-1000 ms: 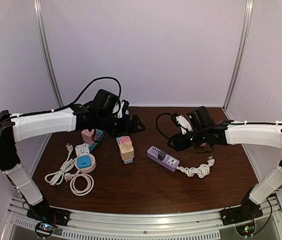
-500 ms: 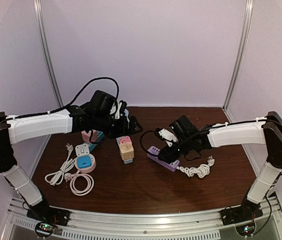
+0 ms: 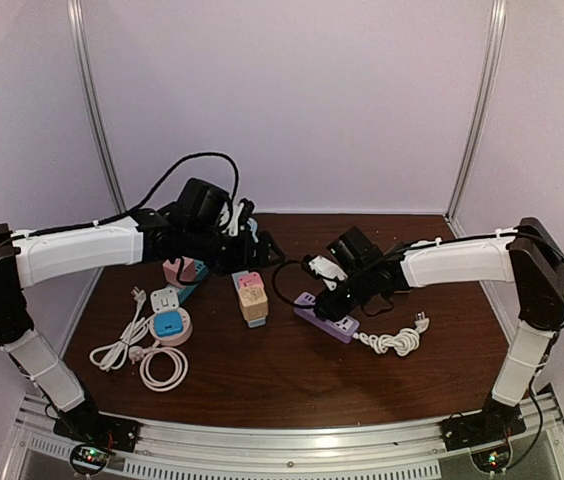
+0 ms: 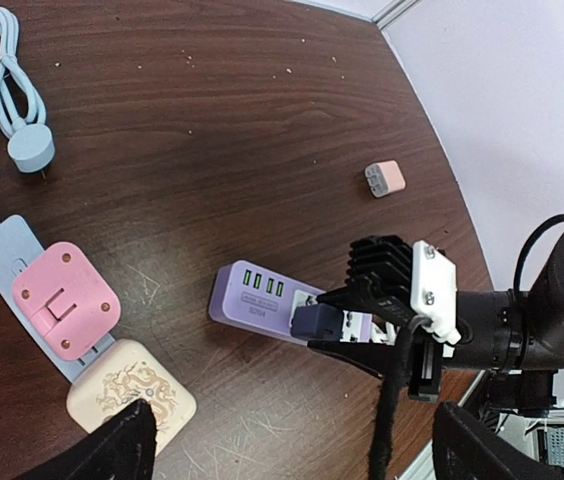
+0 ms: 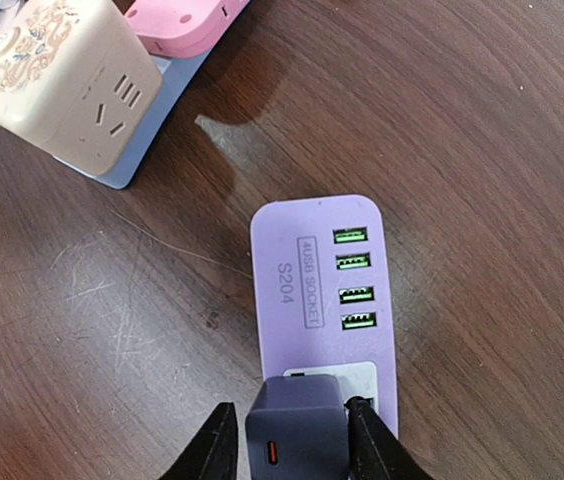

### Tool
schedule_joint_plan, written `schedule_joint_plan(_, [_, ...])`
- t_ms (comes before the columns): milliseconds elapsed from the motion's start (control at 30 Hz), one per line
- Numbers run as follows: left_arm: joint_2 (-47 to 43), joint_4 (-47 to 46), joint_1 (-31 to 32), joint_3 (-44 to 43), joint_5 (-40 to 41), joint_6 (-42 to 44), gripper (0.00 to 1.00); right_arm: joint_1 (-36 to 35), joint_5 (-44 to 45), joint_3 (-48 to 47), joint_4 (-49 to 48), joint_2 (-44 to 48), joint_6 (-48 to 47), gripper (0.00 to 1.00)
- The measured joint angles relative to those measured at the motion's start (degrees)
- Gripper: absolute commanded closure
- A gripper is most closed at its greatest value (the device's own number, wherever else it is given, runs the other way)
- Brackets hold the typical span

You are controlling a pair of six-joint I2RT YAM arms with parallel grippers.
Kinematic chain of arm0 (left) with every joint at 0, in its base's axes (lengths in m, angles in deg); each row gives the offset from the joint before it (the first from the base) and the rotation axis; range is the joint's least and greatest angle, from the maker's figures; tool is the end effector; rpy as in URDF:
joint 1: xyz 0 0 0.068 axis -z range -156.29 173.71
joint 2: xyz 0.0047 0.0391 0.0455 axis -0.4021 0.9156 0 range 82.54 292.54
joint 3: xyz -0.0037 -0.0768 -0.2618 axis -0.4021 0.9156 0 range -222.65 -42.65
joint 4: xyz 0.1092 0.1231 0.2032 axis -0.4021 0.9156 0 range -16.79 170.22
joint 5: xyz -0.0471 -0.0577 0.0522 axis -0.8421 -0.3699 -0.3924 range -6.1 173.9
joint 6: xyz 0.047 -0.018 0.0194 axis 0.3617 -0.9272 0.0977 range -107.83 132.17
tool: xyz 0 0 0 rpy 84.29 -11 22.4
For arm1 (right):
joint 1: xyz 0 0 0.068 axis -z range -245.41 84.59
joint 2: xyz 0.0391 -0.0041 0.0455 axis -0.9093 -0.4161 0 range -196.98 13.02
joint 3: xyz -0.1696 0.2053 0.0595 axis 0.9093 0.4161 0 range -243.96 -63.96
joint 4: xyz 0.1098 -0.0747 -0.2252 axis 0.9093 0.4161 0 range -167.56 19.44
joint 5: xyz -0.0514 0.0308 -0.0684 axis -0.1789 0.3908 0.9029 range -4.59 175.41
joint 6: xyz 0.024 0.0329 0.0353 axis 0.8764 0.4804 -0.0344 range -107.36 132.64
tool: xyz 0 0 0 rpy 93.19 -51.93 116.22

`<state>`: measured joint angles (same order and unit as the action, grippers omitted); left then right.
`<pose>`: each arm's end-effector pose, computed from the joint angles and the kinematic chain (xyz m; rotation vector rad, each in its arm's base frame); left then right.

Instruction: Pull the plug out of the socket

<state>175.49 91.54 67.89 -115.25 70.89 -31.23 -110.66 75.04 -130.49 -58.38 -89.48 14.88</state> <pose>0.2591 -0.2629 0.2803 0.1511 2.4500 -1.0168 0.2581 0.2694 0.1865 -1.0233 2.3946 0.5452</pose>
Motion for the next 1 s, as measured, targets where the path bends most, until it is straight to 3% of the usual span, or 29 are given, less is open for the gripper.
schedule_joint_plan(167, [-0.5,0.1,-0.3,0.0,0.0,0.3,0.02,0.0,0.2,-0.5,1.5,-0.1,-0.8,0.75])
schedule_joint_plan(300, [-1.1,0.2,-0.7,0.2,-0.1,0.5,0.02,0.0,0.2,-0.7,2.1,-0.1,-0.9,0.80])
schedule_joint_plan(1000, [-1.5,1.5,-1.4,1.0,-0.3,1.1,0.02,0.0,2.1,-2.9,4.8,0.0,-0.3,0.83])
